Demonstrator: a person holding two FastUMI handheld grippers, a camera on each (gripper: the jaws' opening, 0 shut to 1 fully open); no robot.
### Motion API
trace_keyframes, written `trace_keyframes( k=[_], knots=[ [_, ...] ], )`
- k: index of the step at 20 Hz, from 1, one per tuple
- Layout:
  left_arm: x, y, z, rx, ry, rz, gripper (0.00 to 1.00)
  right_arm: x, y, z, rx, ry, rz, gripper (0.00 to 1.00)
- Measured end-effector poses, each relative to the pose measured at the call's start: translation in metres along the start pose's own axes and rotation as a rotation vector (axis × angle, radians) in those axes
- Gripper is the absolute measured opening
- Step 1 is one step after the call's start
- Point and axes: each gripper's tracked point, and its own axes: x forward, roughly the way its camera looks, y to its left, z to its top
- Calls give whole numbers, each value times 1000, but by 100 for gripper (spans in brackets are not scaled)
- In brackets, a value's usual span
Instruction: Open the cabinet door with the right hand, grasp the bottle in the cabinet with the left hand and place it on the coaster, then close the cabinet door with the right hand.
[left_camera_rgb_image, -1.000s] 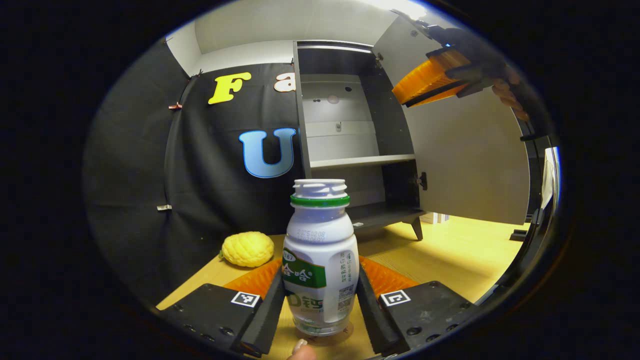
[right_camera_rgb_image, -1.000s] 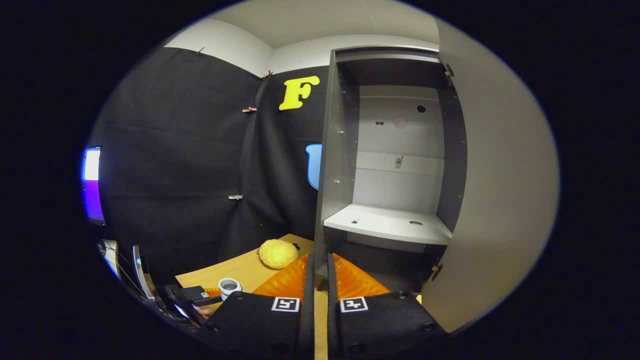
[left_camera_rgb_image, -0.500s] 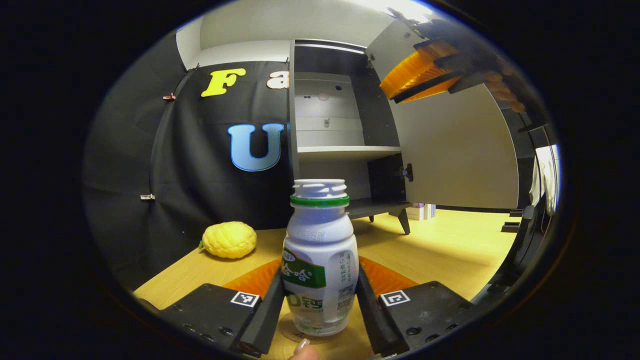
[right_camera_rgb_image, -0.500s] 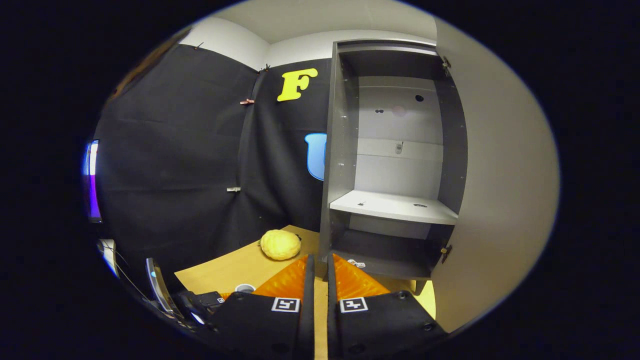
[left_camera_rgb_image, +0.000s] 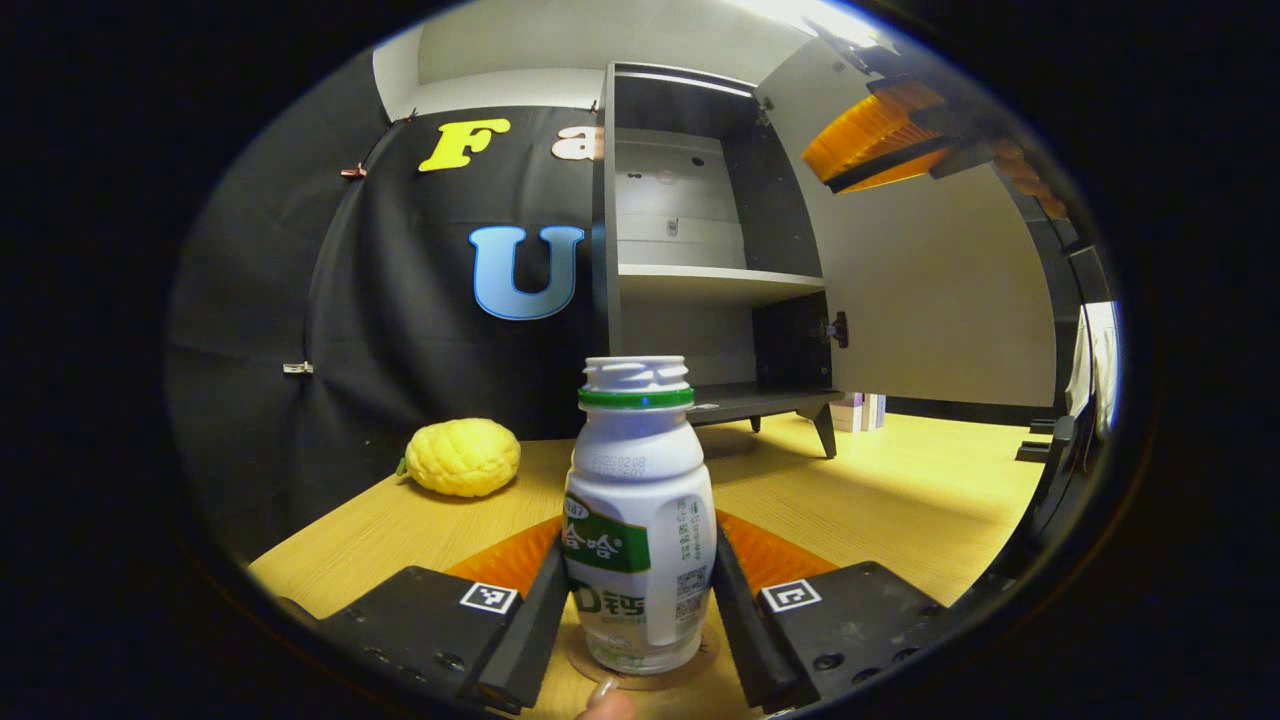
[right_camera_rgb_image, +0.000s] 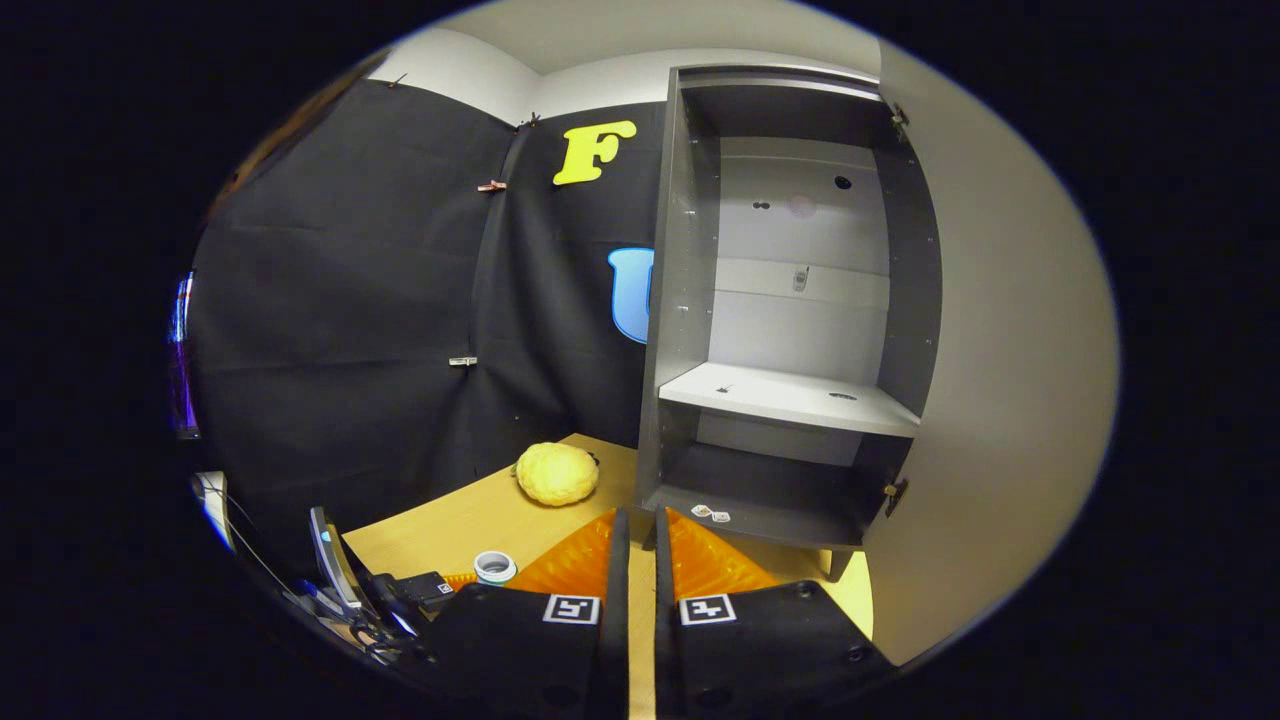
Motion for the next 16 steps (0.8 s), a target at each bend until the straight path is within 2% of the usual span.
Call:
trace_keyframes(
  k=[3, 6, 7, 9, 13, 16],
  knots=[
    [1, 0, -5, -11, 26, -19, 76, 5, 5, -1, -13, 8, 5, 14],
    [-1, 1, 1, 7, 18, -15, 95, 6, 7, 6, -15, -3, 11, 14],
    [-1, 1, 3, 25, 13, -15, 96, 6, 7, 9, -17, -10, 8, 14],
    [1, 1, 8, 48, 10, -15, 96, 5, 4, 11, -32, -12, -1, 14],
    [2, 13, 32, 33, 3, 7, 96, -2, 0, 29, -42, -35, -13, 14],
    [-5, 17, 68, 12, -4, -2, 95, -11, -3, 57, -36, -85, -28, 14]
  ],
)
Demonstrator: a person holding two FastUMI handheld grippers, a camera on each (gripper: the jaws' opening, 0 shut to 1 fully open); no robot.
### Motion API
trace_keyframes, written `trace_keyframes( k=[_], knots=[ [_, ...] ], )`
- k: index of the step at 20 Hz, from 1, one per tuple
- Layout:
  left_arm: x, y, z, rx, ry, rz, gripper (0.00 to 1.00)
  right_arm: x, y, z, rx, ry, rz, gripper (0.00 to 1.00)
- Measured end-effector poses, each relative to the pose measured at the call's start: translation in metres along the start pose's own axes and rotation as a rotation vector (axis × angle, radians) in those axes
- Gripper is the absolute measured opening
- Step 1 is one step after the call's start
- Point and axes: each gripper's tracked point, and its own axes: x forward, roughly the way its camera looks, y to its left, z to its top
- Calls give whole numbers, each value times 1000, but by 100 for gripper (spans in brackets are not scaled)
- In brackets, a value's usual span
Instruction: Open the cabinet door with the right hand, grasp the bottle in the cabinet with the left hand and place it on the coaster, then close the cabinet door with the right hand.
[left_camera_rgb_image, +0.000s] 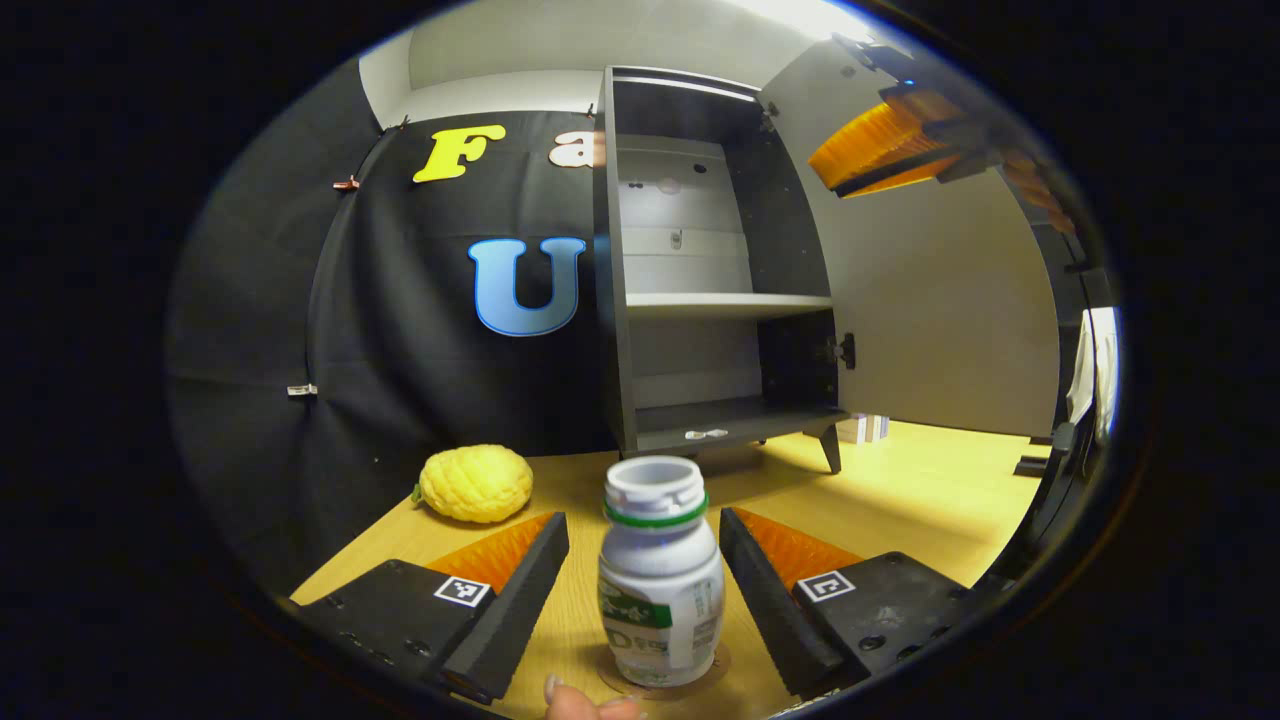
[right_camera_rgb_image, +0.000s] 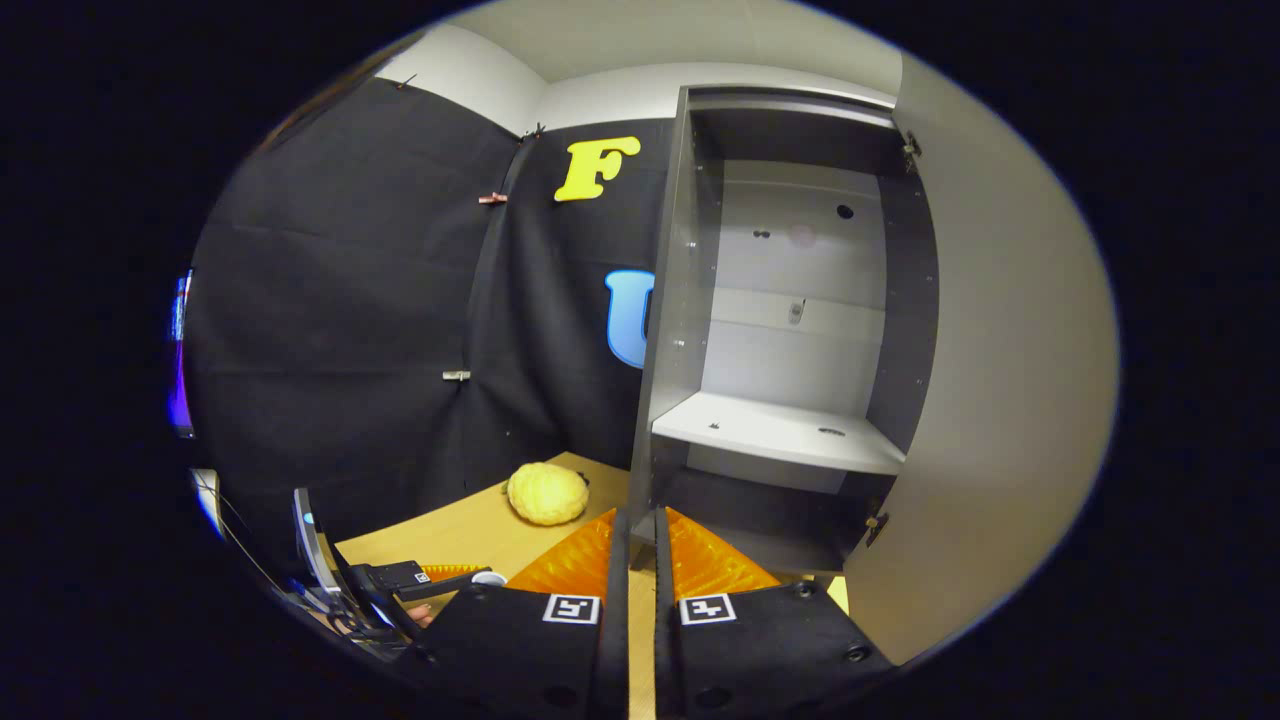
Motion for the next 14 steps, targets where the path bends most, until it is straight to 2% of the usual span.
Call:
trace_keyframes(
  k=[7, 12, 14],
  knots=[
    [-13, -14, 131, -4, -67, -78, 95, -43, -36, 54, 47, -60, -58, 14],
    [-23, -44, 221, 39, -124, -149, 98, -101, -70, 83, 69, -88, -117, 14],
    [-24, -58, 243, 44, -137, -179, 95, -128, -82, 89, 93, -93, -136, 14]
  ],
)
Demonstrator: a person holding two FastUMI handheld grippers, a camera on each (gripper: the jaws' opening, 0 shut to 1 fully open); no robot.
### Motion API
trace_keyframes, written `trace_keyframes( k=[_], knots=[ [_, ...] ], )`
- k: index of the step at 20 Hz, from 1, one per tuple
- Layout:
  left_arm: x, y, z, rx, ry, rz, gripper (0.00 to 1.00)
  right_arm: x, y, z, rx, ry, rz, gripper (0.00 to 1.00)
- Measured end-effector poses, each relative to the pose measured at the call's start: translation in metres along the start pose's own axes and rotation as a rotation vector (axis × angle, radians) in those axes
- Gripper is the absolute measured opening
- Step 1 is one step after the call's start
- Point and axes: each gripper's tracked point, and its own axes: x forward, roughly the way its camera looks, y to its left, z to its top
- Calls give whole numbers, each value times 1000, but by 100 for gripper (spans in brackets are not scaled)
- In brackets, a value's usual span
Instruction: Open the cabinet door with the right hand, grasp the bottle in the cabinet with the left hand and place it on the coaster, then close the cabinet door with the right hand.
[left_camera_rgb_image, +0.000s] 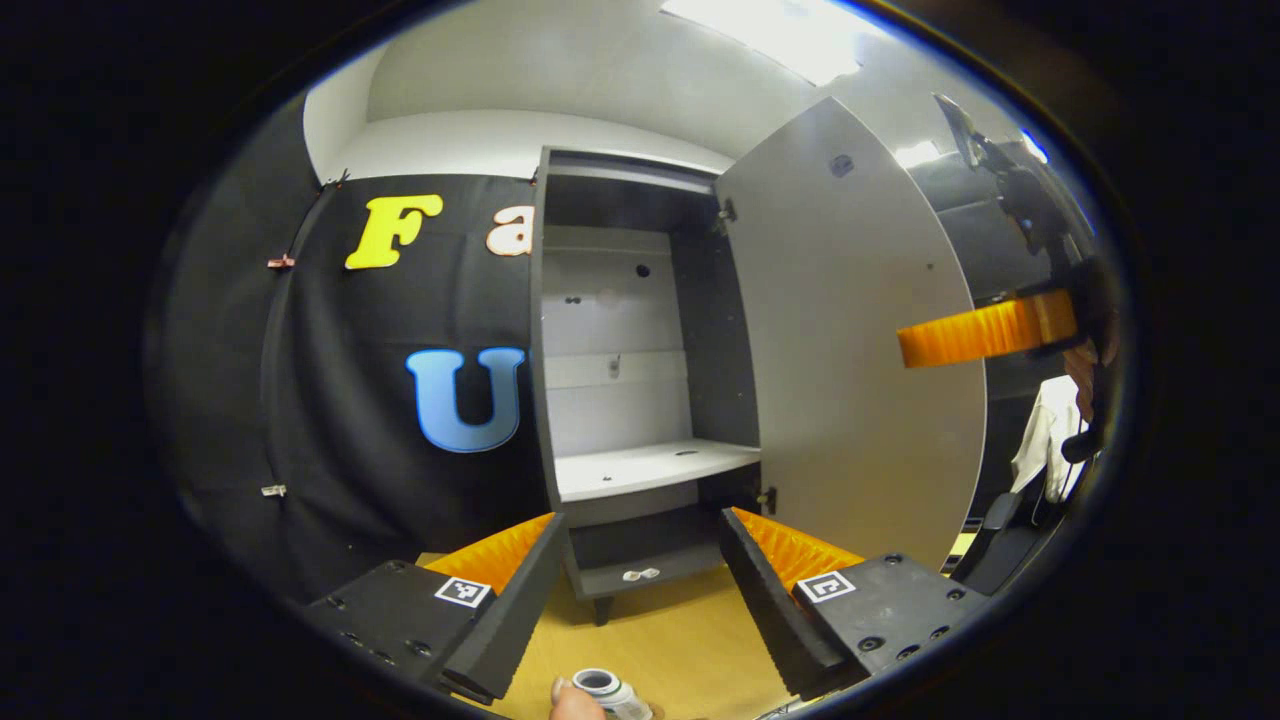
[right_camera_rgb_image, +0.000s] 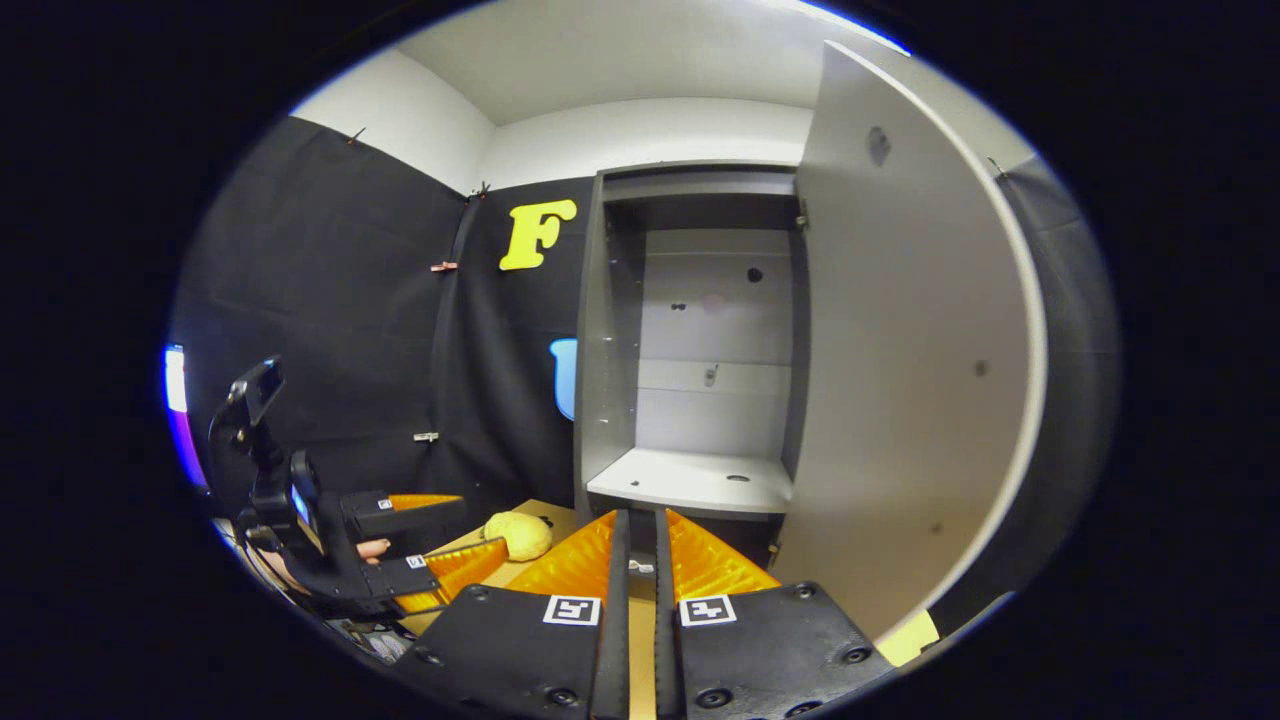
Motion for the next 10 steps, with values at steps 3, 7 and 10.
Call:
trace_keyframes(
  k=[3, 7, 10],
  knots=[
    [12, -19, 22, 12, 4, -37, 95, -34, -22, -1, 3, 28, -26, 25],
    [33, -40, 36, -18, 32, -76, 98, -77, -57, -1, -3, 51, -73, 44],
    [47, -55, 45, -41, 33, -102, 98, -101, -93, 3, 41, 34, -132, 69]
  ],
)
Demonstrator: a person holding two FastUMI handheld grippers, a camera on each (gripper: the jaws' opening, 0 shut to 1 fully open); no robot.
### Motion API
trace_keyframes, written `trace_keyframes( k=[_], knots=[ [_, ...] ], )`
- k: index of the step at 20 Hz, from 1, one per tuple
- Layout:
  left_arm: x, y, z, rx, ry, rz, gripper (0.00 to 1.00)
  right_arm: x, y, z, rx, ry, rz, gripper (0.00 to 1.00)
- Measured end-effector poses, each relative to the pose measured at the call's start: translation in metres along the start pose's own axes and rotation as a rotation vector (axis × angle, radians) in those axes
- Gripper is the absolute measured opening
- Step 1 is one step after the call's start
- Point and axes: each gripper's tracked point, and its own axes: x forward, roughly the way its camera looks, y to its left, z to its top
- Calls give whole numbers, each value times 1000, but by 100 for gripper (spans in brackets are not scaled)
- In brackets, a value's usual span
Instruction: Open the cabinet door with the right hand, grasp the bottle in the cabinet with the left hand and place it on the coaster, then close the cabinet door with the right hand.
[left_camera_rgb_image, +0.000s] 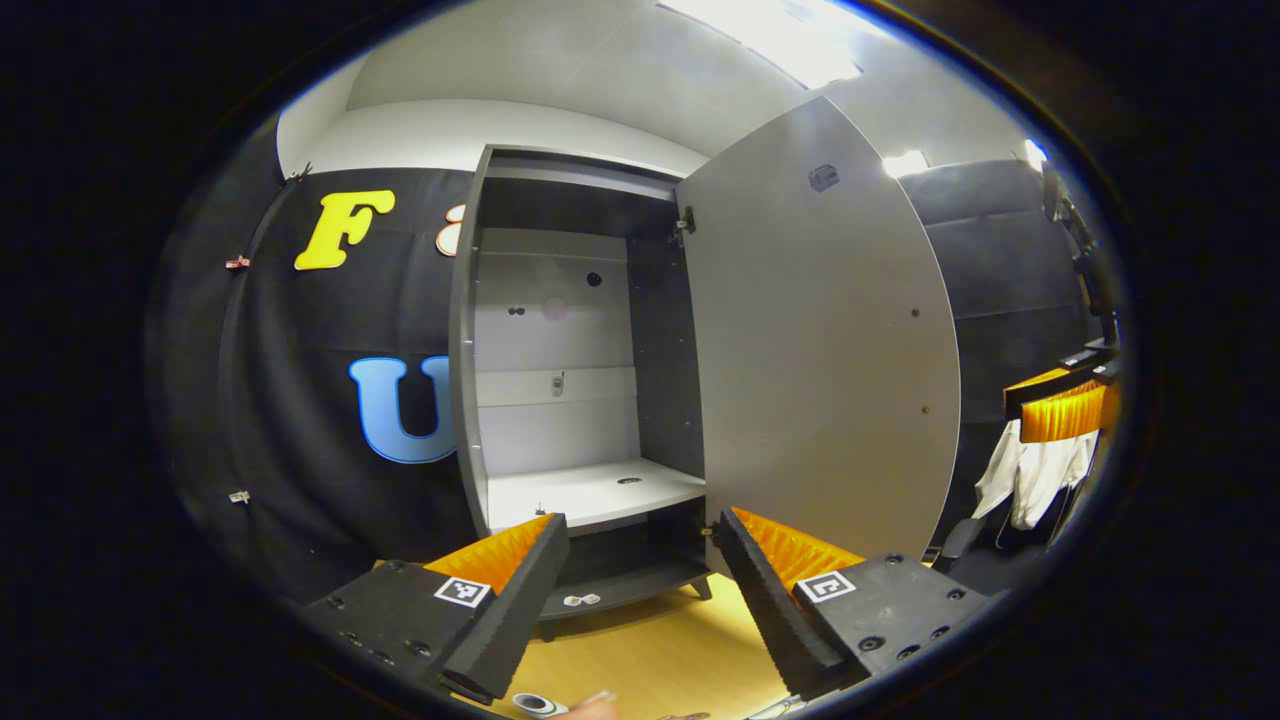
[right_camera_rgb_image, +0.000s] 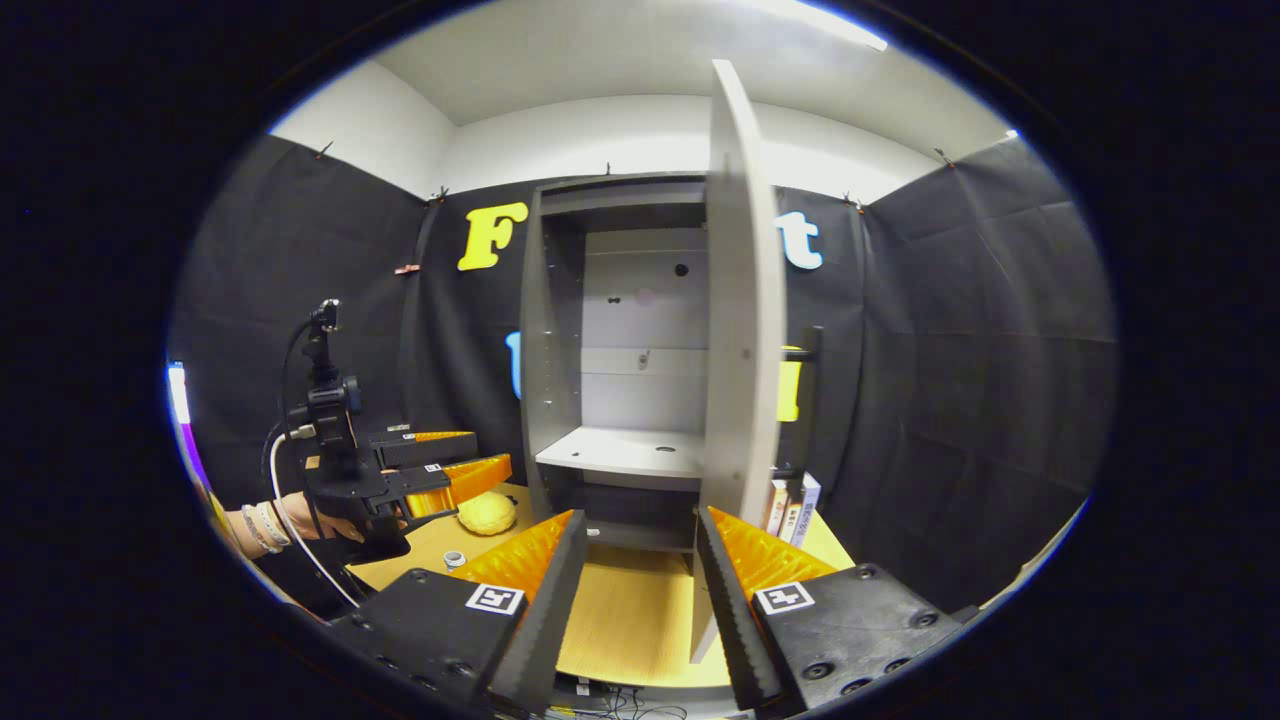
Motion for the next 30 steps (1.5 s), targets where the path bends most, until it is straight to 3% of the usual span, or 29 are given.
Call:
trace_keyframes(
  k=[3, 4, 5, 6, 8, 9, 11, 12, 13, 17, 22, 23, 24, 25, 30],
  knots=[
    [11, -8, 17, 31, -30, -3, 98, -1, -45, 14, 36, -37, -65, 77],
    [13, -11, 22, 44, -39, -2, 95, 3, -59, 17, 36, -51, -86, 86],
    [15, -16, 24, 57, -44, 1, 98, 8, -72, 22, 37, -59, -99, 82],
    [18, -20, 27, 68, -49, 4, 98, 14, -84, 24, 41, -60, -110, 96],
    [21, -27, 30, 74, -51, 12, 96, 26, -93, 26, 45, -65, -88, 92],
    [23, -31, 28, 71, -46, 20, 98, 31, -94, 31, 48, -74, -66, 98],
    [25, -34, 23, 58, -37, 37, 98, 45, -99, 36, 57, -88, -25, 98],
    [25, -36, 22, 49, -31, 48, 95, 51, -103, 38, 62, -93, -9, 91],
    [25, -35, 22, 41, -27, 62, 95, 57, -106, 41, 70, -96, 10, 98],
    [21, -27, 20, 14, -23, 136, 96, 72, -104, 45, 76, -96, 102, 100],
    [13, -12, 15, -4, -15, 191, 98, 78, -95, 43, 60, -72, 145, 97],
    [11, -9, 17, -6, -12, 194, 98, 77, -93, 44, 62, -76, 144, 100],
    [10, -4, 15, -8, -11, 193, 95, 79, -90, 44, 56, -76, 137, 90],
    [9, 1, 13, -9, -9, 192, 95, 79, -86, 45, 48, -80, 129, 96],
    [10, 33, 7, -28, -13, 140, 95, 82, -43, 42, 4, -76, 83, 97]
  ],
)
